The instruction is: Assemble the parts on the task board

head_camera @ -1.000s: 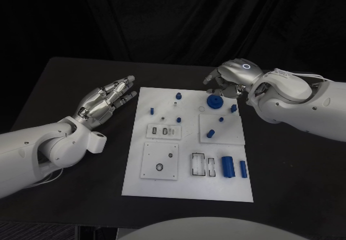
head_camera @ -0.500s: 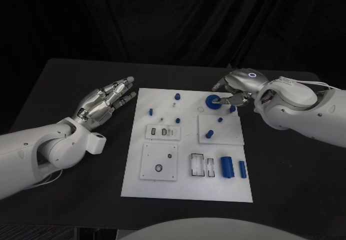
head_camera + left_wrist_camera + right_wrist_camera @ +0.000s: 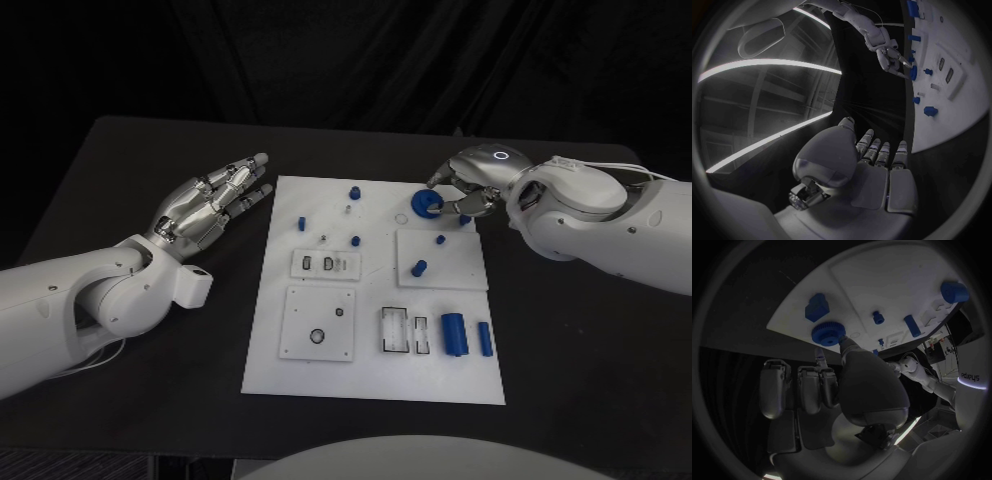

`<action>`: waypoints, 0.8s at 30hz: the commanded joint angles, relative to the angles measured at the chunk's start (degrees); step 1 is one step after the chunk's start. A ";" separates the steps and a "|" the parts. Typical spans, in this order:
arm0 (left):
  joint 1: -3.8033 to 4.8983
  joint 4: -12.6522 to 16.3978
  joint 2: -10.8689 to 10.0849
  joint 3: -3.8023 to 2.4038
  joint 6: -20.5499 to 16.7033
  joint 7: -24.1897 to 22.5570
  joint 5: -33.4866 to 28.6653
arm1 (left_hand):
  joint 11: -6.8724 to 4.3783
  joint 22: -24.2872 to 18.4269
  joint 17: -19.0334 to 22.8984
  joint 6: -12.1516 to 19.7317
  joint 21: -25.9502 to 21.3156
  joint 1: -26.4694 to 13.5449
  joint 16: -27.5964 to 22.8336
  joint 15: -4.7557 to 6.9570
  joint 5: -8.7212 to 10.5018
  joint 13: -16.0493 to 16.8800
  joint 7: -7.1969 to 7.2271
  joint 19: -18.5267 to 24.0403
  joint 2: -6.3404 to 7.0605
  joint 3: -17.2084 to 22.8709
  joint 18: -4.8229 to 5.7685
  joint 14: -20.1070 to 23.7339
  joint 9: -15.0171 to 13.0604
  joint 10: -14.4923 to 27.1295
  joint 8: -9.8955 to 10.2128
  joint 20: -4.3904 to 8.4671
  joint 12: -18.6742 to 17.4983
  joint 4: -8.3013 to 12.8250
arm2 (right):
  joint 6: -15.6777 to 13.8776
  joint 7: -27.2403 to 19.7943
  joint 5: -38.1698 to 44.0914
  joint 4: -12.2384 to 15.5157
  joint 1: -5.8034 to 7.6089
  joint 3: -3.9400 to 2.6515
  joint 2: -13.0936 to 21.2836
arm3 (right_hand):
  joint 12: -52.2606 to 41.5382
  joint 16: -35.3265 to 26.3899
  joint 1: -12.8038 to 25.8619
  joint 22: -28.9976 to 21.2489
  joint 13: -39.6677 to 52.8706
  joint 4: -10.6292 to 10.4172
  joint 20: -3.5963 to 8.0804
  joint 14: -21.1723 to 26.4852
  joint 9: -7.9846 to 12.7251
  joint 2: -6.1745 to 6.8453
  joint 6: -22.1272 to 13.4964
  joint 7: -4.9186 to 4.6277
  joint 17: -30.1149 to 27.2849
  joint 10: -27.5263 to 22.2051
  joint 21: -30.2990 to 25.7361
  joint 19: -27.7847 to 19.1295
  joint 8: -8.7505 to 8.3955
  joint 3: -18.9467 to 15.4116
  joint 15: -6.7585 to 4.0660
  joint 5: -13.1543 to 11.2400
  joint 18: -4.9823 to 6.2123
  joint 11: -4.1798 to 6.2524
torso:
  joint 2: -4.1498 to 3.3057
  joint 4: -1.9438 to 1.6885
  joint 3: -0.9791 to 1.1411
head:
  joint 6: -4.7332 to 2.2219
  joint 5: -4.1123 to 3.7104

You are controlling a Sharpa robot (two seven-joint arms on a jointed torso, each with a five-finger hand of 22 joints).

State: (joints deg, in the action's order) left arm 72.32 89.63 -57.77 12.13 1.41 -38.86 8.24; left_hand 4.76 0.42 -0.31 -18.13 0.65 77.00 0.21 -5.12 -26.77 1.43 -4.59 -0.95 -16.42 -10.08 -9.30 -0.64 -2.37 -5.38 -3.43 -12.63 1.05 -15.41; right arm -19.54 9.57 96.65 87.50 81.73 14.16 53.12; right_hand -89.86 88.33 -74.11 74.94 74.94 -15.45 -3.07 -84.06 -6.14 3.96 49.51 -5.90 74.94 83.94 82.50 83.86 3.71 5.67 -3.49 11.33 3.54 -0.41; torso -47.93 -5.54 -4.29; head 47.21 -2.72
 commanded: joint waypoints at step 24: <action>-0.09 -0.14 0.31 -0.05 1.23 -4.76 0.04 | -0.03 0.03 -0.05 0.11 0.12 0.76 0.15 -0.45 -0.57 0.06 0.37 0.10 0.02 0.44 -1.16 -0.20 -0.03 -0.18 -0.22 -0.15 0.13 0.10 | 0.96 0.90 0.17 -1.32 -0.81 -0.01 -1.73 | -0.14 -0.82 -8.70 5.50 15.06 8.42 0.97 -4.97 -4.56 -1.02 9.94 1.55 11.85 6.06 -0.50 -0.10 6.17 4.26 -0.81 9.62 -0.68 1.22 | 0.00 0.07 0.01 | 0.42 0.25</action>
State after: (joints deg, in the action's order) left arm 72.29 89.42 -57.56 12.13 1.83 -38.86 8.24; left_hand 4.74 0.41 -0.31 -18.13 0.64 77.00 0.21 -5.33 -26.99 1.42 -4.60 -0.95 -16.42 -9.92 -9.31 -0.85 -2.35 -5.36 -3.42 -12.62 1.05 -15.24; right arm -18.70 9.97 96.53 86.26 81.42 13.78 51.24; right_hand -89.86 87.62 -81.91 74.92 74.94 -9.61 -2.43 -84.08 -6.75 3.46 55.82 -6.80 74.93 84.03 82.20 83.67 6.72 7.46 -3.91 20.82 3.55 0.53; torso -47.96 -5.50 -4.27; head 47.72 -2.51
